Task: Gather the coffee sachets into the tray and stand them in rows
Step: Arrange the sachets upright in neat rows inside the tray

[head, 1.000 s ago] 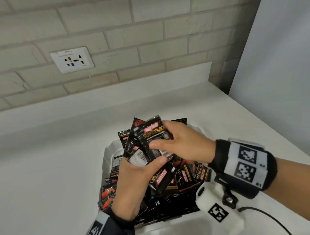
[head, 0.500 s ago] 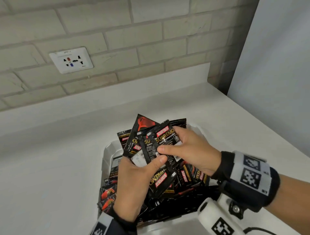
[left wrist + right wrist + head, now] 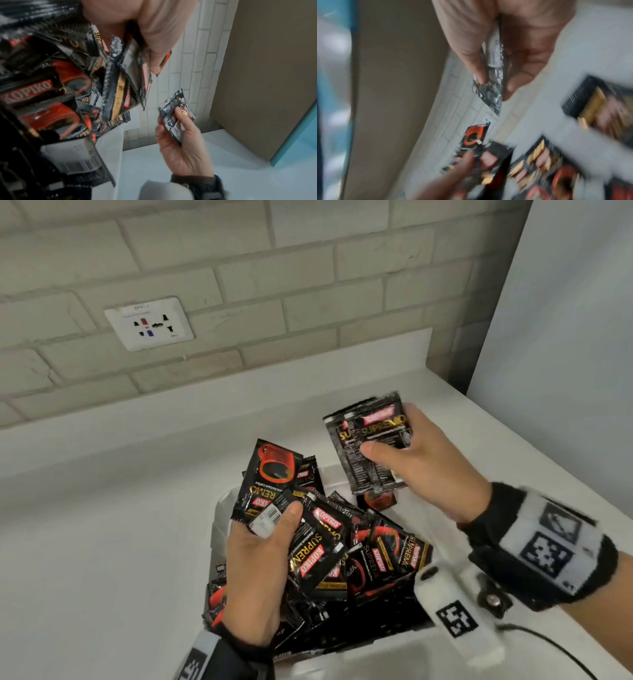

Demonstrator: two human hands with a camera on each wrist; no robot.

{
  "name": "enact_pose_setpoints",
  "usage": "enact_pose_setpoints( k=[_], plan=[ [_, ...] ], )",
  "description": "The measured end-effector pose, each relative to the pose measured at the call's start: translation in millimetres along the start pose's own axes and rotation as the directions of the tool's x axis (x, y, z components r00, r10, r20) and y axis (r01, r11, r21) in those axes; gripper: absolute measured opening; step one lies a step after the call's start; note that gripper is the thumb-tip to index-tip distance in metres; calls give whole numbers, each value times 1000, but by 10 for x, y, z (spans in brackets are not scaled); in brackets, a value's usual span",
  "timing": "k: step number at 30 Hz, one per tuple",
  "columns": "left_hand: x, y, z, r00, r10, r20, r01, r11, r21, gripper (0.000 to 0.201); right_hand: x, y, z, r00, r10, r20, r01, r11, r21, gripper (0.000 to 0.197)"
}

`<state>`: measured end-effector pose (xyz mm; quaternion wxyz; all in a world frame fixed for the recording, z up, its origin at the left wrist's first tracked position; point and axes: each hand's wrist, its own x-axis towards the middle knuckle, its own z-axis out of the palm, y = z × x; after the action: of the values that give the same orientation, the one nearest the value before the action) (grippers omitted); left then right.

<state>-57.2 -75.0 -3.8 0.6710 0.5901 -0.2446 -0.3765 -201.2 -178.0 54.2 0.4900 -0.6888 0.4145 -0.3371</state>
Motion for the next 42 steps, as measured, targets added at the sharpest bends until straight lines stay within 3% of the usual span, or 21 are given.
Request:
enact_pose_setpoints(
  k=[1, 3, 5, 7, 12, 15, 19, 22, 26, 28, 30, 33, 37, 40, 42],
  plan=[
    [8, 3, 1, 1000, 4, -11, -4, 1000, 0, 19, -32, -67, -5, 995, -96, 38, 102, 965, -240, 26],
    [-2, 30, 41, 1000, 12, -17, -12, 1000, 7, 15, -117, -162, 60, 962, -213, 174, 274, 778, -565, 29],
    [-38, 66, 109, 999, 42, 11, -42, 999, 24, 18, -209, -185, 199, 921, -280, 269, 388, 621, -681, 29],
    [-78, 101, 171, 996, 75, 49, -76, 997, 22, 28, -256, -172, 337, 892, -313, 327, 451, 551, -702, 32],
    [-141, 132, 185, 982, 169, 88, -170, 985, 0, 33, -249, -120, 485, 873, -289, 394, 479, 666, -572, 37],
    [-120, 89, 138, 988, 126, 84, -123, 992, -38, 21, -291, -96, 525, 846, -277, 455, 494, 728, -475, 43],
    [-114, 74, 103, 996, 50, 81, -40, 993, -111, 24, -257, -87, 430, 862, -104, 496, 259, 932, -255, 39],
    [-108, 101, 100, 994, 59, 93, -49, 993, -106, 21, -189, -20, 360, 912, -71, 404, 65, 997, 30, 37],
    [-71, 97, 75, 995, 53, 84, -46, 995, -91, 32, -91, 109, 284, 983, -19, 180, -21, 976, 217, 30],
    [-68, 97, 78, 991, 64, 120, -57, 997, -60, 29, -38, 173, 248, 994, 2, 107, -18, 989, 148, 28],
    [-77, 98, 99, 982, 85, 167, -82, 996, -24, 26, 2, 206, 217, 988, 36, 153, -43, 998, 41, 34],
    [-75, 86, 127, 977, 71, 200, -71, 997, -5, 27, 25, 175, 193, 964, 70, 255, -91, 994, 68, 28],
    [-41, 78, 109, 986, 12, 168, -3, 998, -55, 21, 62, 166, 135, 976, 85, 201, -113, 985, 132, 28],
    [0, 88, 92, 990, 20, 136, -14, 999, -46, 19, 44, 134, 123, 915, 76, 397, -144, 979, 146, 32],
    [29, 81, 92, 994, 19, 111, -14, 999, -46, 19, 26, 128, 168, 878, 59, 475, -83, 996, 28, 40]
  ],
)
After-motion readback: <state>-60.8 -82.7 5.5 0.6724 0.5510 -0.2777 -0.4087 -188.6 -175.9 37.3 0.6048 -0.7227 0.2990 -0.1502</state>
